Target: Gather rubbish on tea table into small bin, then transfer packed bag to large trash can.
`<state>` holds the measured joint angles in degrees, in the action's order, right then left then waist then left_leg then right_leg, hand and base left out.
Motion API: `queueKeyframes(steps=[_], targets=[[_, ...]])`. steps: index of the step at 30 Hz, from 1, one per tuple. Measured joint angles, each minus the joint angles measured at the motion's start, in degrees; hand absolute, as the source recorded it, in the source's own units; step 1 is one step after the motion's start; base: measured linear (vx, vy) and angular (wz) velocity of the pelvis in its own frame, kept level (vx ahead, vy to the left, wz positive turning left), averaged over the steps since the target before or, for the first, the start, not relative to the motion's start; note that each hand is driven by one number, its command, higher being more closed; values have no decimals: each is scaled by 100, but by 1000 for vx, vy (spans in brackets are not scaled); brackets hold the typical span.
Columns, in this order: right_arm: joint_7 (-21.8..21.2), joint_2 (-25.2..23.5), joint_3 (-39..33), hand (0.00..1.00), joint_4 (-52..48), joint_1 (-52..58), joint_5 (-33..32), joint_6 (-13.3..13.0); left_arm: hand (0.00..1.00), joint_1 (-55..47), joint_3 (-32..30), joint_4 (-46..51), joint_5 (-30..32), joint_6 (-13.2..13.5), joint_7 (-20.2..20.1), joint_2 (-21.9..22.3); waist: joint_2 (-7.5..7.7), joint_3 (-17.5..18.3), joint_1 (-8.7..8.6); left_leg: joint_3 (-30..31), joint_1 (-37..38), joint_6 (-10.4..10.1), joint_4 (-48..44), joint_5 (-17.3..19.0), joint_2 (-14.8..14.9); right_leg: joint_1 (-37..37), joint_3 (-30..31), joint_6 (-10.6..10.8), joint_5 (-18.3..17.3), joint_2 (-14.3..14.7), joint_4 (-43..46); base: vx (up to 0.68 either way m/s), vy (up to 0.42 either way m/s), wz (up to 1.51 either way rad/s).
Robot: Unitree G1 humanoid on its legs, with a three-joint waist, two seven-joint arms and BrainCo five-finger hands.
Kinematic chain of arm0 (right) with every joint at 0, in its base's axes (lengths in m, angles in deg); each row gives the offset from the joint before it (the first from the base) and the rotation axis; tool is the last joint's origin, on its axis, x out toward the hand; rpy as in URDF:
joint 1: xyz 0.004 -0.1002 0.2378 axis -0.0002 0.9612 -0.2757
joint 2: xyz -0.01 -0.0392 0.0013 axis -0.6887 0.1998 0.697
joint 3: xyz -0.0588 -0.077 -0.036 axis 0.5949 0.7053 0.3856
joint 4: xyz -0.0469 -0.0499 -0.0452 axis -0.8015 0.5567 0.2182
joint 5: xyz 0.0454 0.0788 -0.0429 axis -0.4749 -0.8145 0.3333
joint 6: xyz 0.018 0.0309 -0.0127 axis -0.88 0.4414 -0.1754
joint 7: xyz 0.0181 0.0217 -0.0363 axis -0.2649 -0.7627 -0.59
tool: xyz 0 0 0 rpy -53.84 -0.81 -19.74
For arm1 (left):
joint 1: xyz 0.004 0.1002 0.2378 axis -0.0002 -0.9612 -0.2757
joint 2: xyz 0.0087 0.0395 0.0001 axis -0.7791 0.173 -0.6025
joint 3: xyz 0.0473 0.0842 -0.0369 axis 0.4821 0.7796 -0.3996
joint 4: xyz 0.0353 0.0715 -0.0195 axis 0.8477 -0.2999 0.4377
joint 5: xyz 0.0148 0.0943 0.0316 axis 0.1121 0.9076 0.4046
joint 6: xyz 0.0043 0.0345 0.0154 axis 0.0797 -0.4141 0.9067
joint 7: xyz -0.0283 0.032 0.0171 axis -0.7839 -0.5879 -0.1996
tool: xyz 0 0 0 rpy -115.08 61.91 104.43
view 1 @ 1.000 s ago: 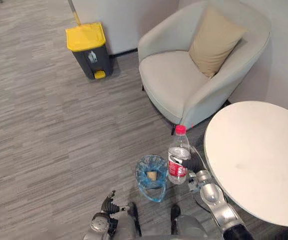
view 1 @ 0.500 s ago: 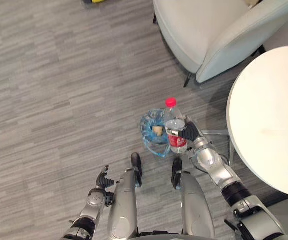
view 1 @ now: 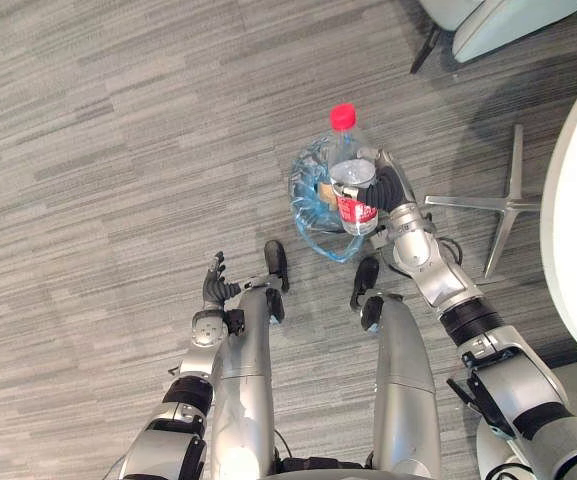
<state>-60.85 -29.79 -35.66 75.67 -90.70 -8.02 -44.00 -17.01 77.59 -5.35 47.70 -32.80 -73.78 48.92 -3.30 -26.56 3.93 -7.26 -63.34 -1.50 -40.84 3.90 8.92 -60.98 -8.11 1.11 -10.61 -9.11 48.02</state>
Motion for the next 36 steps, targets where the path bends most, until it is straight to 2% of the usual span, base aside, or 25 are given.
queueKeyframes(steps=[3,6,10,14,19,33,34,36], targets=[[6,-28,4,100,238,-289,0,28,0,127,-68,125,-40,30,9,4,6,-5,20,79,-377,8,-158,-7,2,-340,-49,-17,-56,-21,194,8,-23,9],[7,-23,-3,100,408,-420,0,100,0,194,-68,218,-50,36,9,9,77,-84,18,114,-600,8,-318,-6,-13,-566,-88,-52,-166,-94,424,-3,-34,12],[14,-29,-12,100,600,-556,0,114,0,203,-71,385,-96,100,9,-12,78,-85,17,123,-932,2,-436,23,13,-923,-94,-75,-210,-116,622,-15,-26,4],[22,14,-28,100,815,-615,0,211,0,198,-70,504,-98,147,9,-20,78,-85,17,125,-1046,-10,-483,17,26,-1055,-96,-101,-257,-126,721,-23,-19,3],[49,93,-97,100,1031,-786,-3,215,0,198,-62,631,-98,223,8,-28,78,-85,11,104,-1179,-14,-523,5,40,-1215,-97,-81,-309,-152,809,0,0,0],[128,182,-110,100,1096,-1025,-25,226,0,170,-27,811,-209,224,5,-21,78,-85,21,106,-1283,-17,-569,-21,40,-1339,-107,-113,-359,-185,938,-13,1,1],[130,183,-110,0,1092,-1036,-25,226,0,167,-27,815,-210,224,5,-18,78,-85,21,107,-1283,-17,-572,-21,40,-1339,-108,-118,-365,-187,944,-34,5,2],[139,183,-110,0,1077,-1041,-27,226,0,157,-27,832,-210,223,5,-18,78,-85,21,109,-1285,-18,-574,-19,40,-1341,-111,-119,-374,-188,954,0,0,0]])
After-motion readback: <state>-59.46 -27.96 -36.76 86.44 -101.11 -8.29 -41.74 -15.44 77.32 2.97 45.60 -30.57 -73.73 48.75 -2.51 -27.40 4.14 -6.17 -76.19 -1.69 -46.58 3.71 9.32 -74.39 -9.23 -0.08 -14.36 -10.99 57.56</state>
